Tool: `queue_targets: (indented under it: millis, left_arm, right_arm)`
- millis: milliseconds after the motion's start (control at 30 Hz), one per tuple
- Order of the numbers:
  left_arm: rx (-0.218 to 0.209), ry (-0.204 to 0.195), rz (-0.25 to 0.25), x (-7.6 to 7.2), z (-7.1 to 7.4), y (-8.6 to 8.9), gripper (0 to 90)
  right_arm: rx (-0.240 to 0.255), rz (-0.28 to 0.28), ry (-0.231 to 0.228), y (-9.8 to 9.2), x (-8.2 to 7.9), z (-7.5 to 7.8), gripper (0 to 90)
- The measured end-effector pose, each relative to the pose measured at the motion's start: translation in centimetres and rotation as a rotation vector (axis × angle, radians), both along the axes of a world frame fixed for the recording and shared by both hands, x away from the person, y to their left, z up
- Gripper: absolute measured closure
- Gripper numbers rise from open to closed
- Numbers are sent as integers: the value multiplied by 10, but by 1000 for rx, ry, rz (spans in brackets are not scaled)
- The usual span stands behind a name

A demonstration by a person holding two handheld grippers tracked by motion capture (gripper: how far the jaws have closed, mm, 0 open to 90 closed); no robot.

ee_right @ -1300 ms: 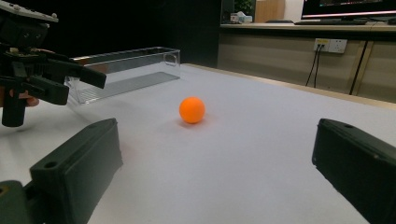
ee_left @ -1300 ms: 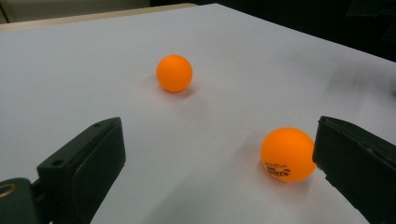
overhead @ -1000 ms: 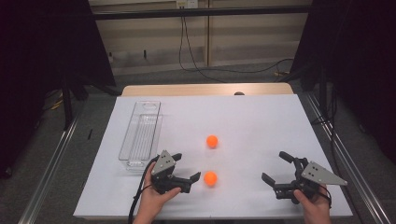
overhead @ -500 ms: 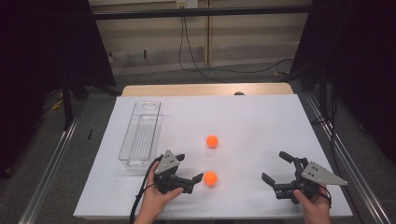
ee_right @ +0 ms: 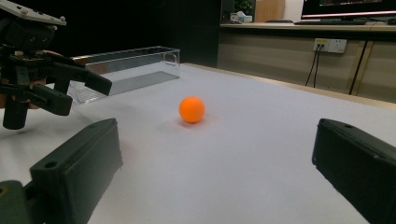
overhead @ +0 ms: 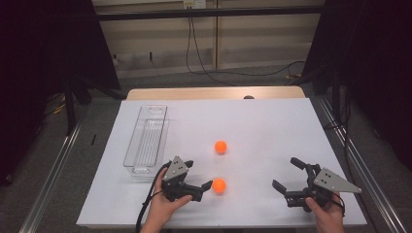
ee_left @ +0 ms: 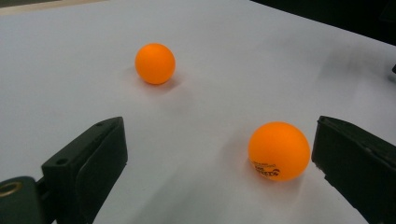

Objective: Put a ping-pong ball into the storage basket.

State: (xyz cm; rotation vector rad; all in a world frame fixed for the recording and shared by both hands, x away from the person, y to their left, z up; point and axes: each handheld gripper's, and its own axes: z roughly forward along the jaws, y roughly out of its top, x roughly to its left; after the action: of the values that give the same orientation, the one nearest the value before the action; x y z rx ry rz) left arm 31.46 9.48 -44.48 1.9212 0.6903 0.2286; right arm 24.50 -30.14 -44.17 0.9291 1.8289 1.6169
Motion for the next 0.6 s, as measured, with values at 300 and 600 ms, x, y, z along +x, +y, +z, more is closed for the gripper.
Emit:
queue_targets:
  millis: [300,600]
  left_arm:
    - [22,-6,-6,0,1,-3,37]
    - [27,-1,-11,1,3,-8,39]
  right_arm:
    - [1,0,0,0,0,0,9]
    - [2,0,1,0,0,0,9]
